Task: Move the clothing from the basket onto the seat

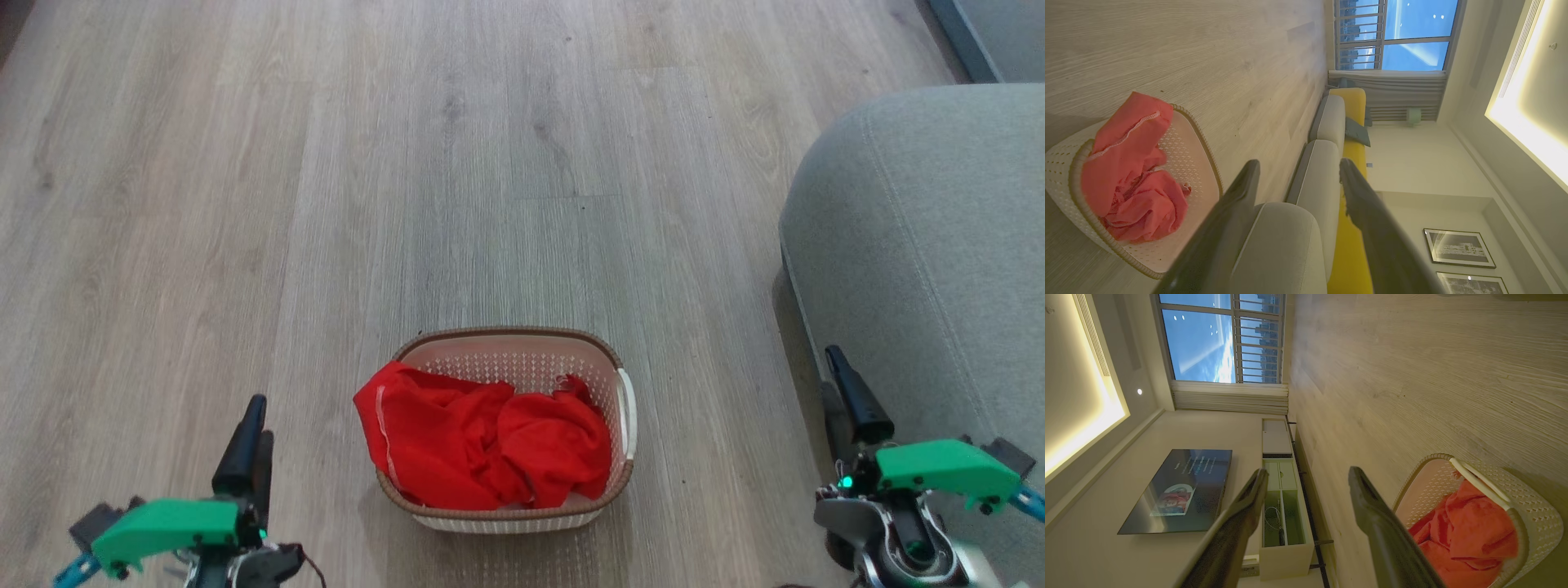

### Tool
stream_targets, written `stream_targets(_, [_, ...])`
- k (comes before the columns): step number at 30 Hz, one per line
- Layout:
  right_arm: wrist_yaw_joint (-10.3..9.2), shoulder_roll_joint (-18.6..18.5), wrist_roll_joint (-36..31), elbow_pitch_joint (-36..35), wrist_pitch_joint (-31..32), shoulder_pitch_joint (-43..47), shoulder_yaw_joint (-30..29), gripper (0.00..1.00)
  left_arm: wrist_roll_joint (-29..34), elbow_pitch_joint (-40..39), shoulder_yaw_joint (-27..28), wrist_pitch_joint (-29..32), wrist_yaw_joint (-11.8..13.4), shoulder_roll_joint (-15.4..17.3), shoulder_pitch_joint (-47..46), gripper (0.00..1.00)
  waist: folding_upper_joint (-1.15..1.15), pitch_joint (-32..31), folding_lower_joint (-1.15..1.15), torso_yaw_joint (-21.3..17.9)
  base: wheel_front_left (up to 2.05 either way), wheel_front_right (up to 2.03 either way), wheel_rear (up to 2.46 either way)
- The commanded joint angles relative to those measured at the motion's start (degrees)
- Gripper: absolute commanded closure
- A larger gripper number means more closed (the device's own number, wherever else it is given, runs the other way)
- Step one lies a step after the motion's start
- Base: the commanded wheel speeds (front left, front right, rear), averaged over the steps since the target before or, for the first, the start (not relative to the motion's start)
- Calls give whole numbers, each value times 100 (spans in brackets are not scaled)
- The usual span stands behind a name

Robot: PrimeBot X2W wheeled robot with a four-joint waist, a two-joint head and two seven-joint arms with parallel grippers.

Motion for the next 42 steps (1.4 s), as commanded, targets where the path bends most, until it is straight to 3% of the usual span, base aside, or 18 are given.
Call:
stream_targets(1, [1,-140,-158,-138,-62,-351,69,0,192,-151,-16,-81,-12,113,-354,0,0,2,0,-1,0,0,0])
stream_targets(19, [1,-203,-1785,34,-384,-740,362,0,2257,-162,-30,-399,-21,143,-622,0,0,30,0,-25,0,0,0])
stream_targets(42, [1,-266,-3447,186,-774,-1115,733,0,4005,-60,-123,-785,-33,209,-922,0,0,18,0,-61,0,0,0])
